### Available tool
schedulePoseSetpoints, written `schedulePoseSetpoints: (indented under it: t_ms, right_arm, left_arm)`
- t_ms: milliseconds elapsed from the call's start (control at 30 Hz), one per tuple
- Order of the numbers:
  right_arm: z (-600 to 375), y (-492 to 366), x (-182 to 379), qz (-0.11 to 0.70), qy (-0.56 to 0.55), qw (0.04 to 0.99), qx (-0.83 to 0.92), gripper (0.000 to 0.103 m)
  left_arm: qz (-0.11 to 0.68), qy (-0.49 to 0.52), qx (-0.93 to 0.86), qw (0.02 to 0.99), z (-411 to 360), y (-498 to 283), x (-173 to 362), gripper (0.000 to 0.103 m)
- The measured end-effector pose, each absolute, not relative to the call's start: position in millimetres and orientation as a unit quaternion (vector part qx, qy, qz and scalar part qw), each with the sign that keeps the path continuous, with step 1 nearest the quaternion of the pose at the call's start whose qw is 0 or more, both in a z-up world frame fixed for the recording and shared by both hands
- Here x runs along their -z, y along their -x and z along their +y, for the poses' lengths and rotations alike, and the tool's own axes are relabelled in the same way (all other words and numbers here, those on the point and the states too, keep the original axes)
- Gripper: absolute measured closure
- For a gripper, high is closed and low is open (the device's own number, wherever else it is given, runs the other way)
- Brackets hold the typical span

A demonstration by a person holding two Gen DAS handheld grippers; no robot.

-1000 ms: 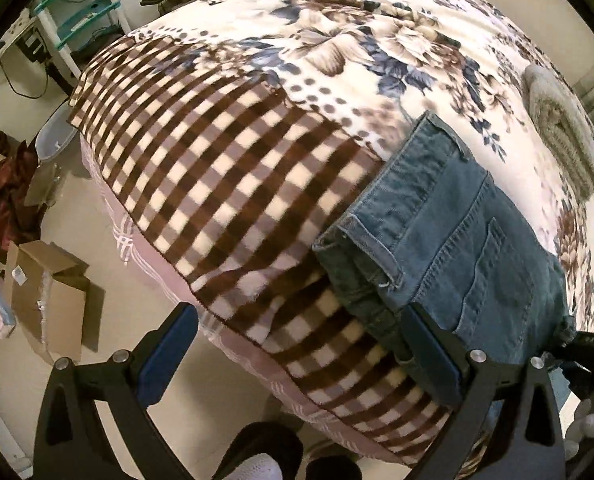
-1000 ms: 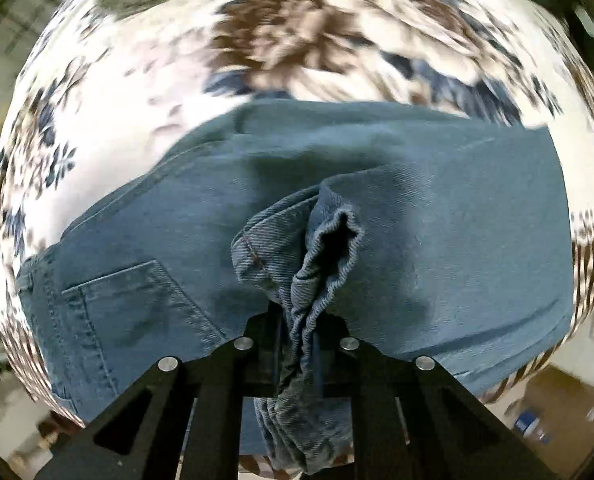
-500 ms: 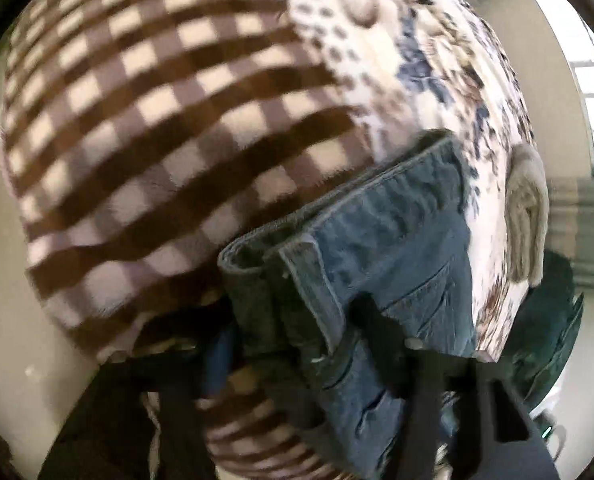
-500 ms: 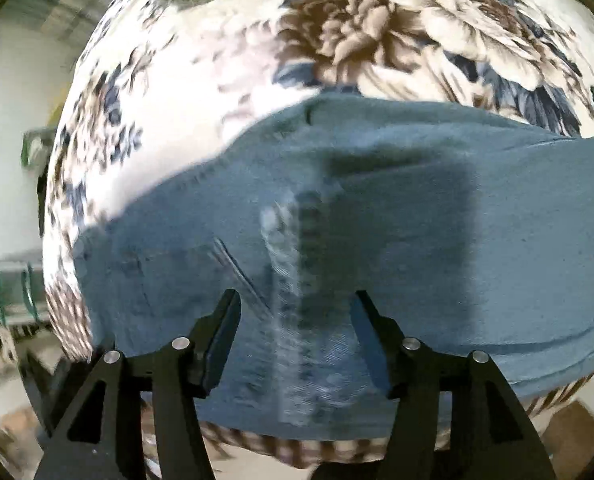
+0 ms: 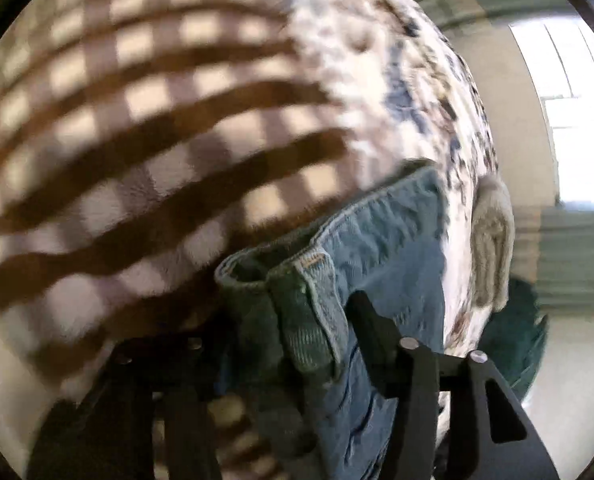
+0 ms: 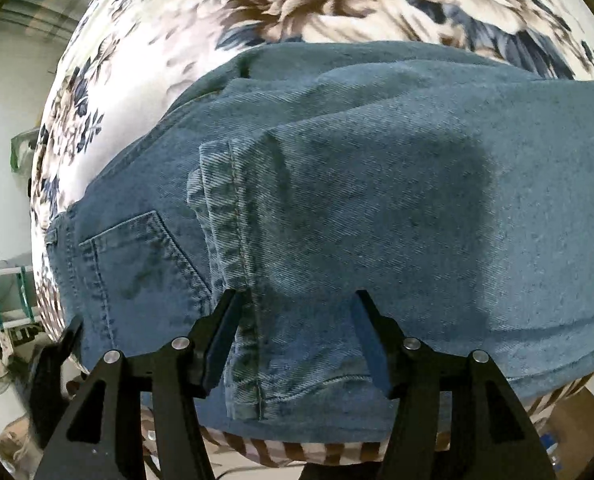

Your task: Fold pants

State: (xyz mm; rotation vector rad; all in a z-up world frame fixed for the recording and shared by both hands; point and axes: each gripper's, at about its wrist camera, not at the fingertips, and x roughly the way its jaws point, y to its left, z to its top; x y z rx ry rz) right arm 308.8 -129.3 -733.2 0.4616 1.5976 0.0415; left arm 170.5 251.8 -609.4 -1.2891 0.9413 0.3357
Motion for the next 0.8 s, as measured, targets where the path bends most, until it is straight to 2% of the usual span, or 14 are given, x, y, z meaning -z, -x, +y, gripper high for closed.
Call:
schedulePoseSetpoints:
  t_ms: [67, 133, 200, 267, 400, 633, 800]
  right_arm:
    - [-129.0, -310.1, 730.6, 0.71, -0.209, 0.671, -0.024, 0.043]
    - [-133.9, -308.3, 727.4, 0.711, -0.21, 0.67, -0.029, 0.043]
    - [-140.5, -306.1, 722.6, 0.709, -0.204, 0.674, -0.028, 0.043]
    - [-149.4, -302.5, 716.4, 0.707, -0.196, 0.679, -0.026, 0.035]
    - [-176.4, -289.7, 699.4, 0.687, -0.207, 0.696, -0.03, 0.033]
    - [-241.8, -266.3, 683.1, 0.675, -0.241, 0.697, -0.008, 0.032]
    - [-298.3, -247.0, 673.0, 0.663, -0.267, 0.7, 0.004, 0.032]
  left_arm:
    - [0.407, 0.603, -0.152, 0.669, 255.9, -170.8, 613.6, 0.055]
    - [0.409, 0.577, -0.157, 0.69, 250.1, -173.6, 598.5, 0.071]
    - [0.4, 0.541, -0.159, 0.723, 239.7, -175.7, 572.6, 0.074]
    - [0.387, 0.516, -0.156, 0.748, 229.0, -178.1, 546.0, 0.075]
    - [0.366, 0.474, -0.126, 0.791, 203.7, -187.2, 496.7, 0.076]
    - [0.336, 0.382, -0.047, 0.859, 116.4, -202.3, 408.0, 0.077]
    - [0.345, 0.334, 0.024, 0.877, 28.8, -208.4, 374.7, 0.077]
